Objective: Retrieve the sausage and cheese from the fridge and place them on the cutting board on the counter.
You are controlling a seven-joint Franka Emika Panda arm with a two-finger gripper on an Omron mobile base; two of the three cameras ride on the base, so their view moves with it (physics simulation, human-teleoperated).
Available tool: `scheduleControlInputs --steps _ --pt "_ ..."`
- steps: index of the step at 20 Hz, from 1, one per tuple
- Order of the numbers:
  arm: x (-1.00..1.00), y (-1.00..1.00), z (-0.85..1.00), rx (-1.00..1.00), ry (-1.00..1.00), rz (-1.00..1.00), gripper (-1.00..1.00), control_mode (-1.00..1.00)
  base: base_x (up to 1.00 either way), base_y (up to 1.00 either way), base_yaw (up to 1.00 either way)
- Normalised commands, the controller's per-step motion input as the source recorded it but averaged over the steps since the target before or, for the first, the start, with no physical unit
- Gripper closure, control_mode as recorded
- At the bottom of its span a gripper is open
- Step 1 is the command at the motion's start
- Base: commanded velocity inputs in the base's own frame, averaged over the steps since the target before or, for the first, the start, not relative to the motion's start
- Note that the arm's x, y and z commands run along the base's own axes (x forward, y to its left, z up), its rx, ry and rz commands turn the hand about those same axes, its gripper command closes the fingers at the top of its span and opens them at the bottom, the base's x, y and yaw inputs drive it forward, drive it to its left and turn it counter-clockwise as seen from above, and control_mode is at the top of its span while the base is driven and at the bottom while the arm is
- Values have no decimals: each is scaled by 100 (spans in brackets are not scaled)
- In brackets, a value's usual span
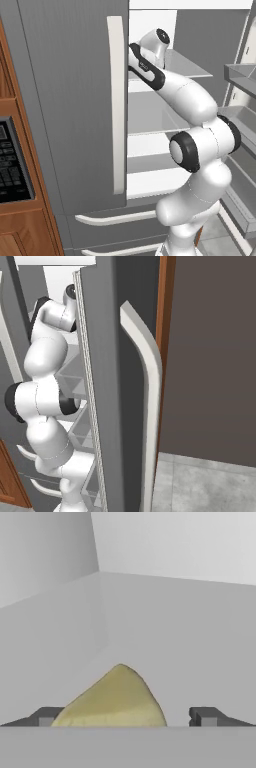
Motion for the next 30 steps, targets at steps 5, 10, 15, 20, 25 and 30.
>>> scheduleControlInputs --steps 5,10,15,20,25,30 --pt "0 4 -11 0 0 0 100 -100 0 0 0" --pt "-3 -10 -24 0 0 0 100 -100 0 0 0" --pt "-37 -18 4 2 -3 0 100 -100 0 0 0" --pt "-76 -16 12 3 0 -1 100 -100 0 0 0" --pt "-89 -18 1 0 0 0 100 -100 0 0 0" --pt "-94 -16 0 0 0 -2 100 -100 0 0 0"
